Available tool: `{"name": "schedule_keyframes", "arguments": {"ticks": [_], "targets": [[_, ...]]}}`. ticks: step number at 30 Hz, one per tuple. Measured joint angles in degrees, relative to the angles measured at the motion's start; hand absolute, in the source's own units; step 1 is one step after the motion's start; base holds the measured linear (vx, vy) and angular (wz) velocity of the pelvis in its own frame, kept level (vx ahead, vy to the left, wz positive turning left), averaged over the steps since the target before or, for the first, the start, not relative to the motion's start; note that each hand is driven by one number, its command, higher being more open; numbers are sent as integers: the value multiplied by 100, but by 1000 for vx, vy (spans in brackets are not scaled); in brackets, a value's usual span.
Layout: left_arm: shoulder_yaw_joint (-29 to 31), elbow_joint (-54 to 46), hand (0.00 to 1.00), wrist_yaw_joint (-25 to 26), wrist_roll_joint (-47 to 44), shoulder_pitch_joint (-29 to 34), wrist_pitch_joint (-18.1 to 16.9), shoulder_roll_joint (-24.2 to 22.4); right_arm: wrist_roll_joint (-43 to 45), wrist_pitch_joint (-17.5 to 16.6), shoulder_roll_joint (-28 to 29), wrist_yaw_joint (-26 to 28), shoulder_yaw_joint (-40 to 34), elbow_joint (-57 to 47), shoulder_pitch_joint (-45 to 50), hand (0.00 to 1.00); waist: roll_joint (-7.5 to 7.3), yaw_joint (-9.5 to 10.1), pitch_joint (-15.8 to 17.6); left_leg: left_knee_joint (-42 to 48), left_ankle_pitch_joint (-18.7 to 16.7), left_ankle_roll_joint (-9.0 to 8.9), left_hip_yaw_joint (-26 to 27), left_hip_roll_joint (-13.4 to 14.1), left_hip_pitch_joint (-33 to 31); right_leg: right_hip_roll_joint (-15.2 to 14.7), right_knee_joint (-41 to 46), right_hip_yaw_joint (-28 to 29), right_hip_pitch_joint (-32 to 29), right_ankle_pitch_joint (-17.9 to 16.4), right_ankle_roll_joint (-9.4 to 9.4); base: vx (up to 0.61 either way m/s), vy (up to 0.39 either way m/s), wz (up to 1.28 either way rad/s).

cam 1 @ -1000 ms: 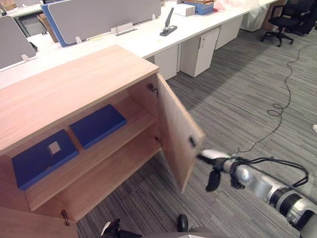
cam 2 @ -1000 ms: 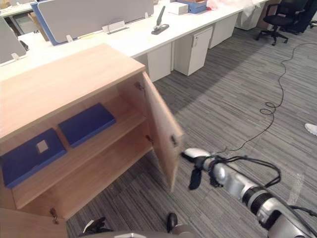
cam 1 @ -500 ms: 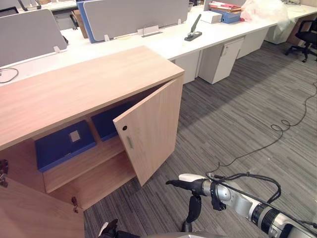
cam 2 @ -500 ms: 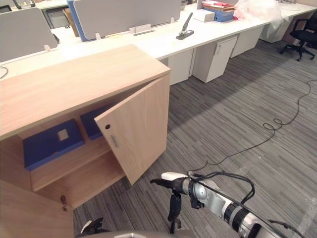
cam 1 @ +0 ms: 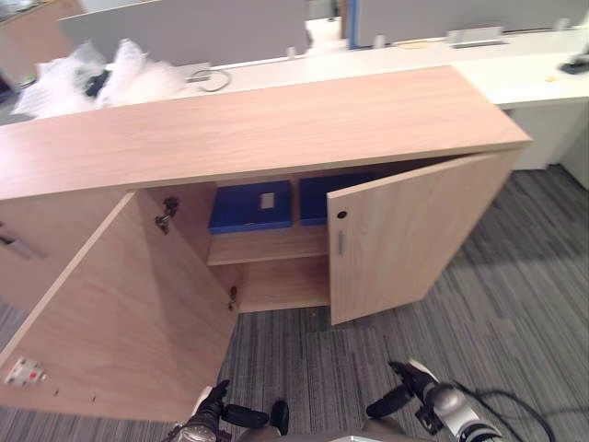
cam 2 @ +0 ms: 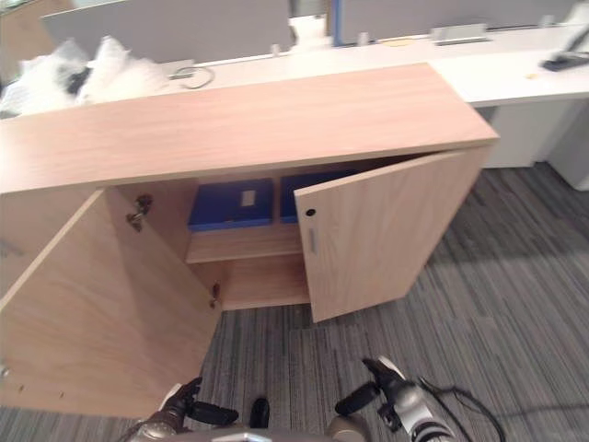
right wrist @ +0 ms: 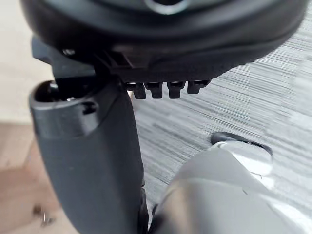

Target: Walk over to the cabinet, pick up the folder, carry it to the office cabinet, place the folder inside the office cabinet, then close the office cabinet door

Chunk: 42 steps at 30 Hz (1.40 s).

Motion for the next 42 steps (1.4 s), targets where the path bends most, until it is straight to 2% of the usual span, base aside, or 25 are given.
{"name": "schedule_keyframes", "arguments": {"ticks": [2,4,6,7,8,9,11,12,13,14,15,16,17,18,19,20,22,23,27,29,30,33,37,39,42], "targets": [[682,-37,100,19,-290,164,25,-109,556,84,294,-251,-370,-73,337,100,-68,-5,-39,209,-92,-179,-182,94,-16,135,-88,-326,301,-66,-76,129,-174,55],[1118,-118,100,57,-695,196,46,-221,805,113,509,-373,-705,-160,573,100,-131,-11,-64,510,-124,-223,-235,137,-179,185,-225,-674,552,-73,-96,111,-149,78],[1468,-339,100,78,-1151,244,51,-444,929,143,665,-423,-997,-208,717,100,-192,122,-76,784,-114,-205,-149,167,-403,225,-230,-1070,670,-81,-133,51,-132,90],[1588,-414,100,77,-1245,251,50,-508,941,156,698,-450,-1087,-214,738,100,-211,137,-65,862,-118,-101,-21,179,-471,213,-244,-1215,726,-104,-189,-17,-101,116],[1934,-530,100,86,-1429,209,69,-649,996,184,803,-512,-1330,-232,791,100,-305,129,-1,1220,-413,526,821,318,-624,129,-267,-1634,850,-165,-304,-42,-78,108],[2069,-644,100,92,-1485,182,93,-723,1024,204,829,-536,-1458,-252,823,100,-315,166,30,1919,-663,660,1700,658,-860,114,-239,-1830,913,-195,-357,-47,-91,104],[1949,-700,100,112,-1450,207,126,-723,1111,212,832,-582,-1625,-367,956,100,-199,177,25,3246,-1049,669,2908,1227,-970,76,-226,-2177,1136,-285,-326,0,-41,88],[1823,-700,100,123,-1426,245,125,-741,1129,210,851,-590,-1752,-448,1051,100,-122,148,-14,3600,-1314,724,3350,1341,-915,7,-125,-2381,1158,-400,-238,46,52,100],[1752,-697,100,125,-1423,244,132,-741,1148,192,874,-591,-1862,-477,1069,100,-70,140,-11,3583,-1436,747,3524,1369,-929,-20,-46,-2485,1148,-470,-187,53,101,99],[1687,-686,100,108,-1418,225,136,-748,1244,197,912,-599,-2053,-492,1061,100,-1,127,-9,3467,-1571,746,3693,1338,-948,-72,104,-2652,1118,-565,-123,77,133,123],[1683,-683,100,92,-1413,194,158,-731,1393,234,1007,-618,-2381,-404,1053,100,-95,123,7,3093,-1562,802,3607,964,-973,-192,111,-2798,1110,-649,-123,65,98,113],[1683,-681,100,98,-1412,197,161,-693,1415,238,1056,-629,-2468,-360,1058,100,-148,159,-7,2917,-1472,833,3558,818,-959,-233,29,-2821,1119,-622,-149,66,89,104],[1701,-621,100,115,-1405,223,171,-626,1528,240,1110,-653,-2605,-247,1043,100,-211,174,-59,2471,-1242,893,3486,543,-908,-279,-222,-2898,1169,-469,-238,34,47,58],[1700,-571,100,122,-1383,221,175,-596,1578,244,1119,-671,-2686,-206,1037,100,-237,166,-77,2197,-1094,915,3436,395,-860,-292,-383,-2901,1209,-356,-250,46,52,73],[1700,-467,100,126,-1314,219,179,-568,1618,247,1142,-699,-2825,-158,1025,100,-276,152,-124,1575,-740,973,3351,125,-736,-318,-641,-2899,1248,-133,-259,45,53,64],[1700,-410,100,136,-1298,220,181,-569,1712,241,1131,-722,-2845,-87,1008,100,-253,147,-118,834,-337,990,3301,-102,-529,-329,-825,-2896,1244,73,-293,37,49,53],[1716,-298,100,155,-1299,233,187,-568,1861,240,1091,-774,-2896,-42,998,100,-167,145,-89,-342,257,951,3206,-315,-111,-265,-972,-2905,1247,282,-335,4,37,30],[1768,-235,100,174,-1300,235,192,-556,1979,238,1098,-789,-2925,-43,989,100,-147,129,-71,-800,496,936,3118,-364,70,-217,-996,-2921,1287,304,-344,-29,26,31],[1782,-235,100,177,-1377,261,174,-527,2028,197,1150,-861,-2809,-50,998,100,-231,115,-39,-801,511,927,3010,-379,235,-142,-1203,-2919,1583,274,-387,-72,-38,15],[1774,-236,100,181,-1545,268,167,-530,2038,193,1133,-865,-2699,-50,995,100,-260,113,-47,-801,519,917,3020,-418,218,-153,-1324,-2884,1609,137,-413,-67,-46,-1],[1778,-236,100,191,-1693,266,170,-542,2071,196,1118,-865,-2666,-50,984,100,-251,98,-22,-801,527,921,3011,-438,207,-166,-1359,-2876,1620,71,-315,-47,-43,4],[1772,-250,100,261,-1889,285,164,-558,2086,194,1109,-869,-2659,-49,991,100,-262,102,-22,-801,548,924,2997,-426,213,-168,-1365,-2887,1633,54,-287,-27,-62,4],[1795,-838,100,374,-1884,479,212,-643,2247,191,1142,-895,-2576,-50,1024,100,-345,105,19,-800,556,905,2999,-444,205,-185,-1426,-2899,1653,76,-193,50,-55,-1],[1833,-1444,100,430,-1805,655,368,-643,2249,192,1217,-892,-2589,-52,1075,100,-481,119,47,-800,498,873,2969,-491,231,-195,-1576,-2936,1776,122,-117,92,-51,7],[2034,-2037,100,463,-1492,658,558,-575,2249,209,1250,-883,-2603,-51,1180,100,-544,149,13,-799,417,839,2926,-521,277,-207,-1574,-2912,1837,159,-94,110,-40,8]]}}
